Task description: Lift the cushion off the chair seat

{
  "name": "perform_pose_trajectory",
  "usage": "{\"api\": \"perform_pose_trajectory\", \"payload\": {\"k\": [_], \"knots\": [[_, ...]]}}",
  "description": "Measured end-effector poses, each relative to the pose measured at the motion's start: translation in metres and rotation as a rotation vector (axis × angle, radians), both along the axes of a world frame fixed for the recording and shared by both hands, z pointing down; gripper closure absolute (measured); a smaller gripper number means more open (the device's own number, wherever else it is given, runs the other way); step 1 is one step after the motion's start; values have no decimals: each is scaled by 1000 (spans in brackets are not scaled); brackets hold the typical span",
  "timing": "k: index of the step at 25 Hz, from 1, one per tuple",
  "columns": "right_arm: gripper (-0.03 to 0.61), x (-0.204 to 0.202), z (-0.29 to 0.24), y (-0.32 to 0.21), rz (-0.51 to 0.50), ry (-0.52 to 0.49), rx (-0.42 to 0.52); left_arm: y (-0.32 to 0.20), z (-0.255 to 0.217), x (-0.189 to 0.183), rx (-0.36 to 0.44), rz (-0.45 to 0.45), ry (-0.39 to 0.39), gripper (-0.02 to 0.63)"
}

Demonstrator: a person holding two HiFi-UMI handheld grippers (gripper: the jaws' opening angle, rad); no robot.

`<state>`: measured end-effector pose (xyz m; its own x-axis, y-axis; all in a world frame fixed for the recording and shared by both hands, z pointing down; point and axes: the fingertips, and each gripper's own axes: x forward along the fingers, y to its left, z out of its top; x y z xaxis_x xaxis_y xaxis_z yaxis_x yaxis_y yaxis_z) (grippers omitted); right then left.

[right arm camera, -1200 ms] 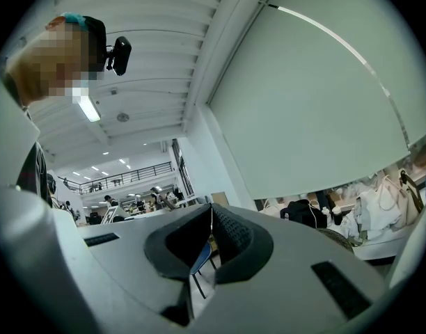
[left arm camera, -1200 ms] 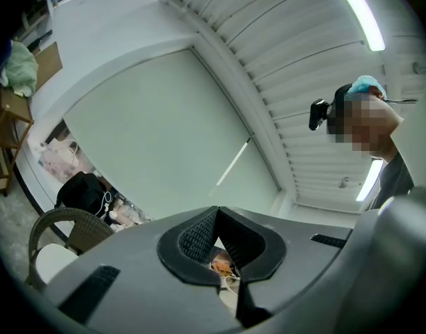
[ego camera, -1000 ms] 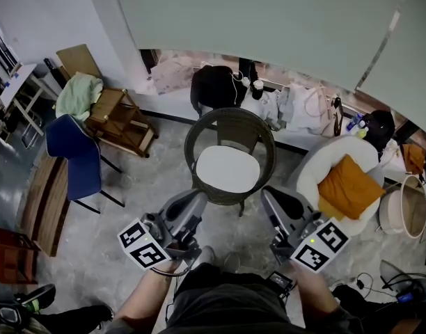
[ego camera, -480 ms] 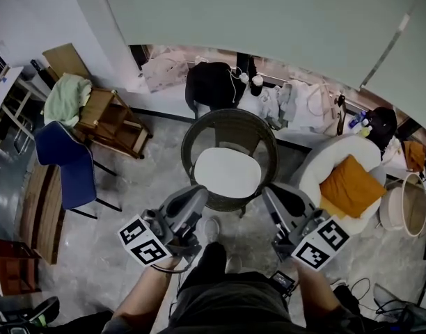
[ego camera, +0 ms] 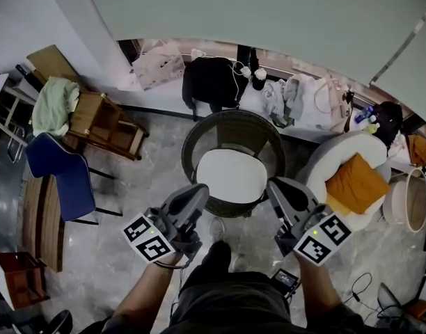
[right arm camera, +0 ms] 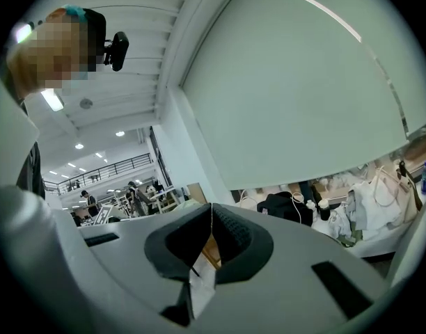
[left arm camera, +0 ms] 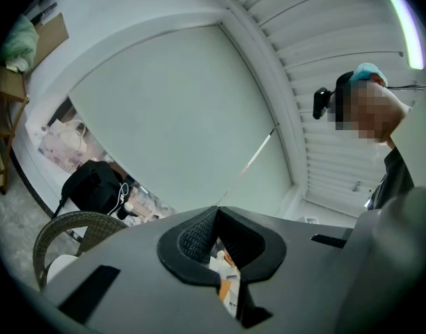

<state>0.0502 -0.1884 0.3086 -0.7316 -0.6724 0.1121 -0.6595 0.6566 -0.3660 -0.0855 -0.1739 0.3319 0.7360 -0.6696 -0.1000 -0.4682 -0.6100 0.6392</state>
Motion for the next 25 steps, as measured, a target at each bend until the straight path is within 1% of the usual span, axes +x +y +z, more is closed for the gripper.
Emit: {"api": "perform_pose_trajectory", "payload": {"k": [4, 7, 13, 15, 18, 21, 25], "knots": [[565, -8, 33, -32, 8, 42, -39, -31, 34, -8, -55, -3, -12, 604], [564, -13, 70, -54, 11, 65, -90, -52, 70, -15, -101, -11, -26, 604], [563, -24, 148, -84, 2, 105, -190, -80, 143, -15, -190, 7, -52, 600], [563, -25, 174, -98, -1, 129, -211, -92, 169, -14, -219, 13, -60, 565], [563, -24, 221, -115, -9, 189, -256, -104, 211, -18, -266, 19, -80, 548], [563, -20, 268, -129, -17, 228, -316, -114, 256, -27, -332, 10, -103, 525], [563, -12, 325, -148, -17, 273, -370, -121, 321, -37, -422, -4, -134, 487]]}}
